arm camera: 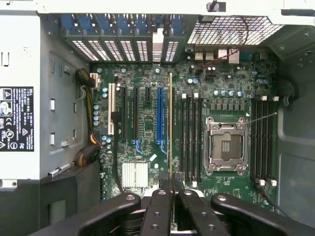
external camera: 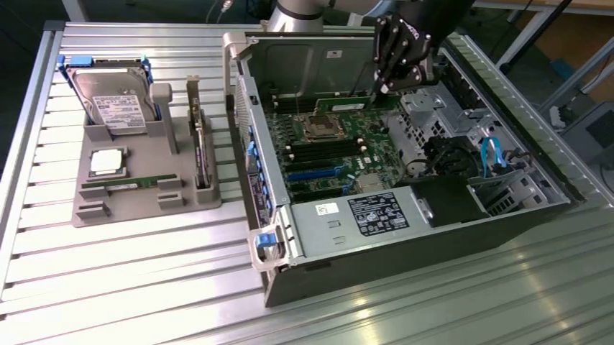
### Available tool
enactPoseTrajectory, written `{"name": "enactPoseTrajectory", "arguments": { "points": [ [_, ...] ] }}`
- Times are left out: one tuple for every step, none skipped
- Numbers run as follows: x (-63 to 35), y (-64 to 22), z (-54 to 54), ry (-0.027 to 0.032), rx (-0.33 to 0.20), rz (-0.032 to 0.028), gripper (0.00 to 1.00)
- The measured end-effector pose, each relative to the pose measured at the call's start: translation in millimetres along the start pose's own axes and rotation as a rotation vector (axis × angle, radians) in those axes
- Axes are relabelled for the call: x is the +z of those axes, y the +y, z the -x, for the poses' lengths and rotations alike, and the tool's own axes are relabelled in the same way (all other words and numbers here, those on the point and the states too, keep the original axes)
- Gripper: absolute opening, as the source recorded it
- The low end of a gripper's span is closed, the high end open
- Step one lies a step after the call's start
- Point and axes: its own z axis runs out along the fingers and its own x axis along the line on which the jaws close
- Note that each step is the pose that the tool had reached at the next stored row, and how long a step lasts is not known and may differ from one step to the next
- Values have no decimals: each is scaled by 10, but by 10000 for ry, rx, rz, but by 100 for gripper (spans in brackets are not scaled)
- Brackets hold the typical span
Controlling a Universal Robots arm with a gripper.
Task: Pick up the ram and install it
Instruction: 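Pick up the ram and move it above insertion slot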
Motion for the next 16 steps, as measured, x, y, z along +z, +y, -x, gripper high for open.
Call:
{"name": "enactPoseTrajectory", "arguments": {
  "points": [
    [2, 0, 13, -2, 0, 0, 12],
    [3, -1, 27, -3, 0, -1, 12],
    [5, -1, 48, -4, -1, 0, 12],
    [7, -1, 71, -6, 0, 0, 12],
    [10, -2, 89, -8, -1, 0, 12],
    [11, -2, 102, -9, -1, 0, 12],
    [13, -2, 115, -10, -1, 0, 12],
    [15, -2, 129, -11, -1, 0, 12],
    [20, -3, 149, -13, -1, -1, 12],
    [22, -3, 166, -13, -1, 0, 12],
    [26, -4, 186, -11, -1, 0, 12],
    [28, -4, 200, -11, 0, 1, 12],
    [32, -5, 213, -12, 0, 0, 12],
    [35, -5, 227, -13, -1, 0, 12],
    [37, -5, 244, -11, 0, 0, 12],
    [40, -6, 255, -12, 0, 0, 12]
  ]
}}
